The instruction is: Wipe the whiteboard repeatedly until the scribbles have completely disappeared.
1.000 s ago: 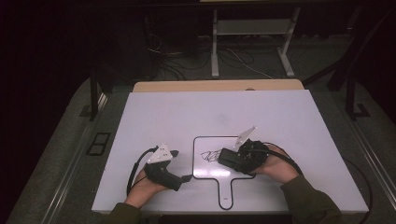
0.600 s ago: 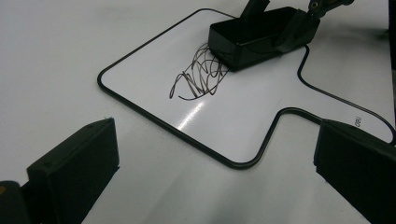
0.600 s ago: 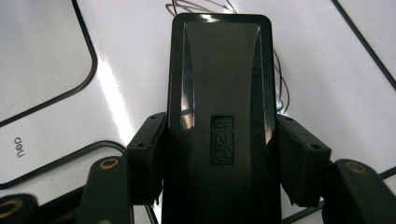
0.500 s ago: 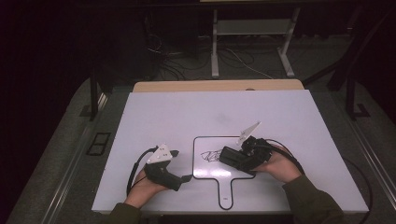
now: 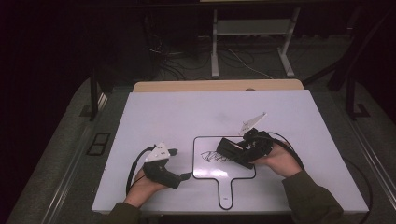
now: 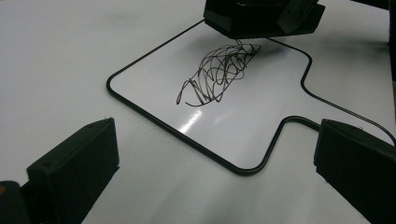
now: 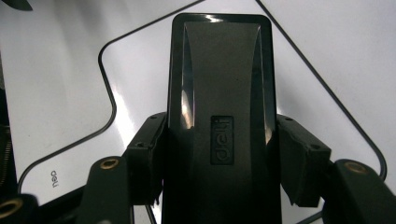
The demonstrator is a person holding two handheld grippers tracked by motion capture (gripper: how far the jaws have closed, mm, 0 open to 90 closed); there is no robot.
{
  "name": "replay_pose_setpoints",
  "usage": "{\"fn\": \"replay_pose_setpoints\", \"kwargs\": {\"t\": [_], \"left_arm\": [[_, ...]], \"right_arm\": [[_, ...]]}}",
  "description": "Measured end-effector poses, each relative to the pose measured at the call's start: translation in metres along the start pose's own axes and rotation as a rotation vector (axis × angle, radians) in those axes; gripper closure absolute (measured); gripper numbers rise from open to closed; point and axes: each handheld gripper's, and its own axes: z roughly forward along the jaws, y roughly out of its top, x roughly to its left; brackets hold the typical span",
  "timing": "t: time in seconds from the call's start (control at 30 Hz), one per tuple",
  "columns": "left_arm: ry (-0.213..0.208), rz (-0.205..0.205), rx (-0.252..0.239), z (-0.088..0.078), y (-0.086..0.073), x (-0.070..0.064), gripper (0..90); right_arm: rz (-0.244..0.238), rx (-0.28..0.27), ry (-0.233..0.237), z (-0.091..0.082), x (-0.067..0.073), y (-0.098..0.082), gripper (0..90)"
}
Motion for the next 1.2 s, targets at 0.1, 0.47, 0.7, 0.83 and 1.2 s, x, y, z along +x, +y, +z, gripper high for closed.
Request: {"fn": "replay_pose_setpoints", "kwargs": {"t": [0.1,0.47,0.7,0.83,1.2], "left_arm": [[0.007,0.002,0.003,0.000,0.000,-0.001,0.0],[0.005,0.011,0.009,0.001,0.000,-0.003,0.0],[0.013,0.012,0.010,0.001,0.001,-0.003,0.0],[0.016,0.009,0.003,0.001,0.001,-0.003,0.0],[0.014,0.012,0.003,0.001,0.000,-0.003,0.0]], "right_arm": [[-0.001,-0.010,0.002,-0.001,0.001,0.004,39.2],[-0.029,-0.015,0.004,0.006,0.001,0.023,39.2],[-0.036,-0.012,-0.005,0.016,0.000,0.035,39.1],[-0.036,-0.002,-0.007,0.027,0.000,0.043,39.2],[-0.096,0.068,-0.040,0.061,0.006,0.066,39.1]]}}
